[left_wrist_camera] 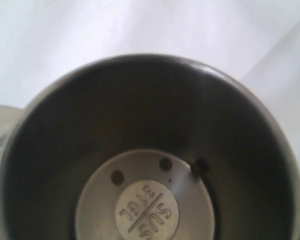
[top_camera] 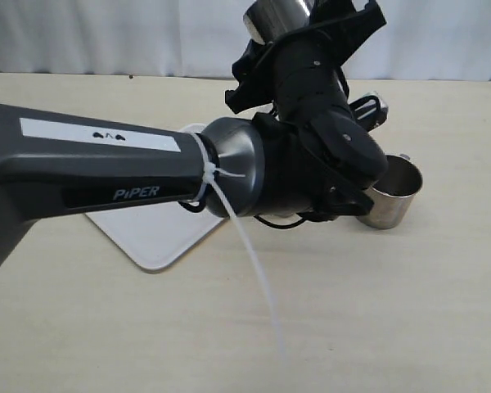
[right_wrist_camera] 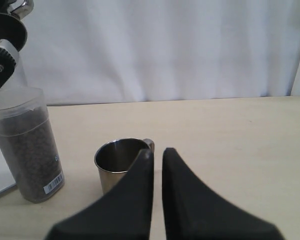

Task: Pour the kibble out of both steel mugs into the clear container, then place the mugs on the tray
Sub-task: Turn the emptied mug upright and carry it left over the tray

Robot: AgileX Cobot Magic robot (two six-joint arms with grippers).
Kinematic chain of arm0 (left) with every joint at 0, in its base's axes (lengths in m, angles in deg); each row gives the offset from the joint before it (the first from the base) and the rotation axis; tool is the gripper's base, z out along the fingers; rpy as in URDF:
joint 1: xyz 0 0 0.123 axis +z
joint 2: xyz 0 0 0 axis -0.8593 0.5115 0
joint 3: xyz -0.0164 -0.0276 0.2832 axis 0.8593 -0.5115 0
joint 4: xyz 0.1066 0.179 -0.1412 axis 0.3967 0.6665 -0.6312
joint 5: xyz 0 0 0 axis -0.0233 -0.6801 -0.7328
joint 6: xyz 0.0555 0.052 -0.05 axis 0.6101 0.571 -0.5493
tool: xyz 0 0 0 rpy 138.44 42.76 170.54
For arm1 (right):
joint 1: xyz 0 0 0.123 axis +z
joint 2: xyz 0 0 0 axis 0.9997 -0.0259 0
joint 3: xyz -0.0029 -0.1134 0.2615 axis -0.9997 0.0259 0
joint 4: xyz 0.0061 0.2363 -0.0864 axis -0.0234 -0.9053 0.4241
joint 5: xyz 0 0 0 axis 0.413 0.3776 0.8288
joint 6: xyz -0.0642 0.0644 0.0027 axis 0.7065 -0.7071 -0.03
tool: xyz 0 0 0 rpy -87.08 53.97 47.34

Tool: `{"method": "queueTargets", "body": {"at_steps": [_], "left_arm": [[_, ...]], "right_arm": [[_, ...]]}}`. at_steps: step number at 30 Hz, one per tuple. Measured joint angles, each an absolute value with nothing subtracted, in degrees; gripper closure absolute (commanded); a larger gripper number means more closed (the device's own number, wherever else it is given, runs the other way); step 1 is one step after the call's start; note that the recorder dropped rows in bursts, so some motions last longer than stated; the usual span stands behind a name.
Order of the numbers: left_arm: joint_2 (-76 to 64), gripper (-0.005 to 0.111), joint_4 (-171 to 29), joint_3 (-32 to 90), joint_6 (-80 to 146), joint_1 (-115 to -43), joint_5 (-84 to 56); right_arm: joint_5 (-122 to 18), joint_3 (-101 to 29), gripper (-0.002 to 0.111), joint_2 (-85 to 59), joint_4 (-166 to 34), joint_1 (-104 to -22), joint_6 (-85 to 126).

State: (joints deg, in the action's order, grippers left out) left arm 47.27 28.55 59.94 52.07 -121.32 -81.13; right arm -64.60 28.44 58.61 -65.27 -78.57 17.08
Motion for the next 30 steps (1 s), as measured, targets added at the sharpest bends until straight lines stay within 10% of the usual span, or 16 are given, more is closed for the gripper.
{"method": "queueTargets", "body": {"at_steps": [19, 30], "left_arm": [[48.45, 0.107, 25.43, 59.94, 47.60, -121.56, -82.97], [31.98, 0.107, -8.88, 59.94, 43.28, -119.47, -65.70]], "right_arm": [[-64.60, 28.44, 0.103, 58.61, -65.27, -78.57, 17.08], [-64.60, 28.44, 0.103, 58.61, -65.27, -78.57, 17.08]]}}
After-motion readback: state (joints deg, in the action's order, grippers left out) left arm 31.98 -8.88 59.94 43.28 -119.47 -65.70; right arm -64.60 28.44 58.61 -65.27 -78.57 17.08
